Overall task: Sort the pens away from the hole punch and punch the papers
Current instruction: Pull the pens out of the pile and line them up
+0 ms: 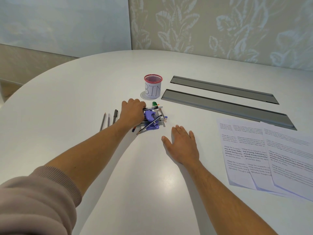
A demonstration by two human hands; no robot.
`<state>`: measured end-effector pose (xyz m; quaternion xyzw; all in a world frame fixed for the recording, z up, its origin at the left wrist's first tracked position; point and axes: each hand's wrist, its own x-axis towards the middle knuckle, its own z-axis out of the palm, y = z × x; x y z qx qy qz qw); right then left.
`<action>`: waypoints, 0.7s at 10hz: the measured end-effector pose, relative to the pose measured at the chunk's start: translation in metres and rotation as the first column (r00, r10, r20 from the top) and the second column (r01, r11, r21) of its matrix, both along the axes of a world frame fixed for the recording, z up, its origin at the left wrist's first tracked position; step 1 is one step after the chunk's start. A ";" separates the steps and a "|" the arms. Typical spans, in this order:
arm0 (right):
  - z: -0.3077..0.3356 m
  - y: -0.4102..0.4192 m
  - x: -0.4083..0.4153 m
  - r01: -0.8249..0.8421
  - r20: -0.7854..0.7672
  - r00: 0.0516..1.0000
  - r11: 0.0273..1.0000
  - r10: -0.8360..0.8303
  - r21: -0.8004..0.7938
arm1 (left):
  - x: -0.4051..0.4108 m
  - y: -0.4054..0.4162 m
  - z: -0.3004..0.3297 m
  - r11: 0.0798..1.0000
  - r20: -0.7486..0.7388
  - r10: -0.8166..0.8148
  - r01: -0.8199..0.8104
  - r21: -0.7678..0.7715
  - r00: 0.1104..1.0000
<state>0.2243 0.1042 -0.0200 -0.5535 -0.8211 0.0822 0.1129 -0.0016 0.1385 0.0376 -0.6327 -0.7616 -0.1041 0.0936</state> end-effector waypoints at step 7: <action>-0.001 0.000 -0.001 0.010 0.018 1.000 1.000 -0.011 0.004 | -0.053 -0.061 -0.011 0.915 0.544 0.230 -0.370 0.162 0.807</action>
